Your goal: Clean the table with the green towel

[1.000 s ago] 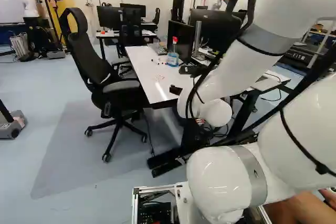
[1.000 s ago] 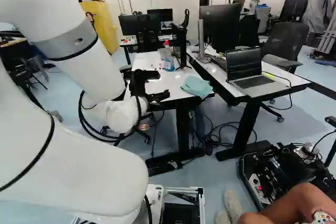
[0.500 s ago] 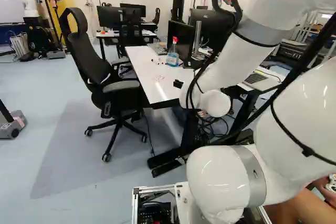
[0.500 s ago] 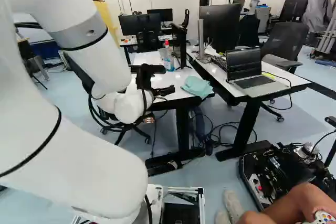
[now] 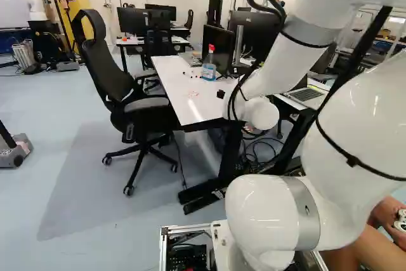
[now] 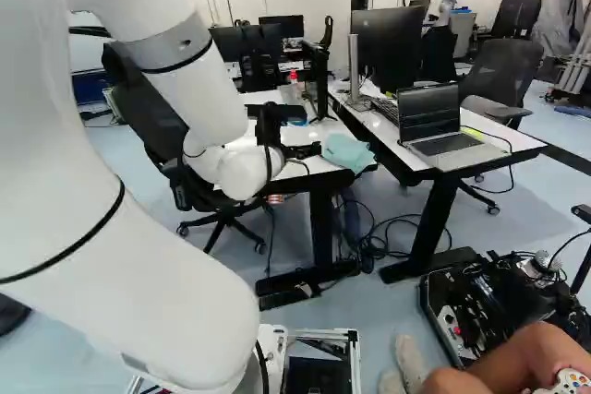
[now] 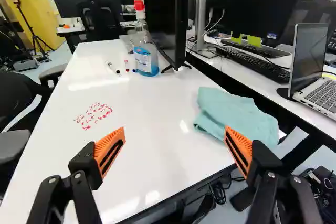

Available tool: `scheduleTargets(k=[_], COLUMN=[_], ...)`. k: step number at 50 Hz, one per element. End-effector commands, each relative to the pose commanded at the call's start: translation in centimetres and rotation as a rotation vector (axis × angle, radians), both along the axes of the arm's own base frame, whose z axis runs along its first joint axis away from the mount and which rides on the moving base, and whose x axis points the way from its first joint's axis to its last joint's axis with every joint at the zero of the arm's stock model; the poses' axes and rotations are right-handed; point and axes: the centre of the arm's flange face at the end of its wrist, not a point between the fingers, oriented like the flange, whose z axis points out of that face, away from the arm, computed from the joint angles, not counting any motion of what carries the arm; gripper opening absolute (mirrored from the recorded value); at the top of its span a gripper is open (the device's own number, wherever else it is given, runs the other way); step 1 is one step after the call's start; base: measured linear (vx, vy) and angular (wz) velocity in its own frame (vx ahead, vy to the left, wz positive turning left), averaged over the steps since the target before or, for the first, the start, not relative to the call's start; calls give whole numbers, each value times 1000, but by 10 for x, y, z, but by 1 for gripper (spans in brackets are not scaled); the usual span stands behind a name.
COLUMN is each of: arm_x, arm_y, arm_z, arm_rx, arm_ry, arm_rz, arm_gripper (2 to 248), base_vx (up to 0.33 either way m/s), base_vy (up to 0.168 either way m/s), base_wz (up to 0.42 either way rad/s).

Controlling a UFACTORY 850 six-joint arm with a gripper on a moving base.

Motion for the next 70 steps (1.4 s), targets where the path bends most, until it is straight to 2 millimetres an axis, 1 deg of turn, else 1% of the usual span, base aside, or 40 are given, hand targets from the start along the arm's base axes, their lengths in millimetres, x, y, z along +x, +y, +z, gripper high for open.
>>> scheduleTargets(k=[31,70], arm_x=[45,101], arm_y=[-43,-101], arm_z=[0,-7], arm_rx=[3,11], arm_ry=[13,42], arm_rz=[-85,-174], arm_gripper=[247,247], base_vx=[0,0], base_vy=[0,0], base_wz=[0,0])
